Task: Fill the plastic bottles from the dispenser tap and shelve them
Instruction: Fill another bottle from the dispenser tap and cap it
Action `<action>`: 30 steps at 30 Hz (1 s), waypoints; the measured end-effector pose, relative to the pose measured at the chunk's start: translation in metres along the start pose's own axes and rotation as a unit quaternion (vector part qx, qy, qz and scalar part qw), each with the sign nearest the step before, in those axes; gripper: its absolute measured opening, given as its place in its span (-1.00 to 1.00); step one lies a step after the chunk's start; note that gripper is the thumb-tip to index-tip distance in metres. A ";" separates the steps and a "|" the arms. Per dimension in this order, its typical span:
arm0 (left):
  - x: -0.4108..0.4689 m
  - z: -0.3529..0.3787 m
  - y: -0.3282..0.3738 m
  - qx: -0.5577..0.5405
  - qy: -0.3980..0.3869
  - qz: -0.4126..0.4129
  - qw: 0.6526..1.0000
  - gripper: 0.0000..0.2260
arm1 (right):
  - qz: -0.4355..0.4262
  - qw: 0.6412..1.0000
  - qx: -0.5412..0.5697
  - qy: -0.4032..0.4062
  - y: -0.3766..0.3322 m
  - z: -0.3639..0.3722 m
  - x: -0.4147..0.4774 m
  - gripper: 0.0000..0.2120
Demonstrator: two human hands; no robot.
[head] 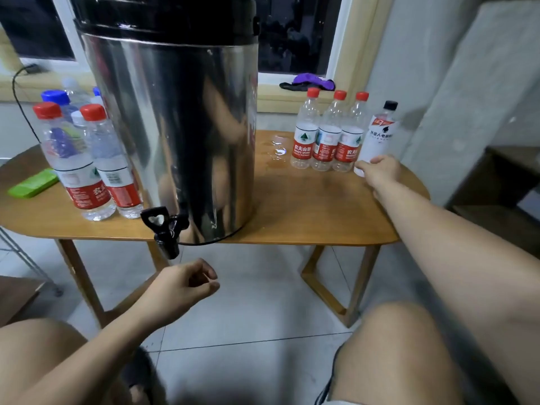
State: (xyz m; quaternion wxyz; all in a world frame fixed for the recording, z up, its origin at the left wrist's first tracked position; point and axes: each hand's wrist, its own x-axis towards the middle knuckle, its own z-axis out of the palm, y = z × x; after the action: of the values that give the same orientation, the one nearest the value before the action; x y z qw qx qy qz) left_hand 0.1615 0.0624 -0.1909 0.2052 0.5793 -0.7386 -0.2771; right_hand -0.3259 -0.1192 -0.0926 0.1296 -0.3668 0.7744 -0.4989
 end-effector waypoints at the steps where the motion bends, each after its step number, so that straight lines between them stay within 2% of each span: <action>1: 0.001 0.002 0.001 0.007 0.002 0.004 1.000 -0.88 | 0.007 1.000 -0.002 0.005 0.000 0.001 0.004 -0.46; 5: 0.006 0.011 0.003 0.018 -0.007 0.019 1.000 -0.89 | 0.028 0.999 -0.011 0.030 -0.002 0.004 0.018 -0.21; 7: 0.008 0.015 0.006 0.017 -0.016 0.028 0.999 -0.90 | 0.040 0.999 -0.010 0.032 0.001 0.006 0.026 -0.16; 15: 0.018 0.022 0.022 0.023 -0.020 0.044 0.999 -0.91 | 0.045 0.999 -0.019 0.007 0.009 0.012 0.049 -0.23; 30: 0.025 0.025 0.032 0.046 -0.032 0.041 0.998 -0.91 | -0.022 0.998 -0.053 -0.016 0.008 0.001 0.044 -0.31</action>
State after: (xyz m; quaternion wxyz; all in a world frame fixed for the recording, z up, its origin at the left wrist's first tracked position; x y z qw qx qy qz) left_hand 0.1155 0.0485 -0.1897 0.1657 0.5482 -0.7801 -0.2521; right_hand -0.3593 -0.1486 -0.0933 0.1116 -0.3980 0.7894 -0.4538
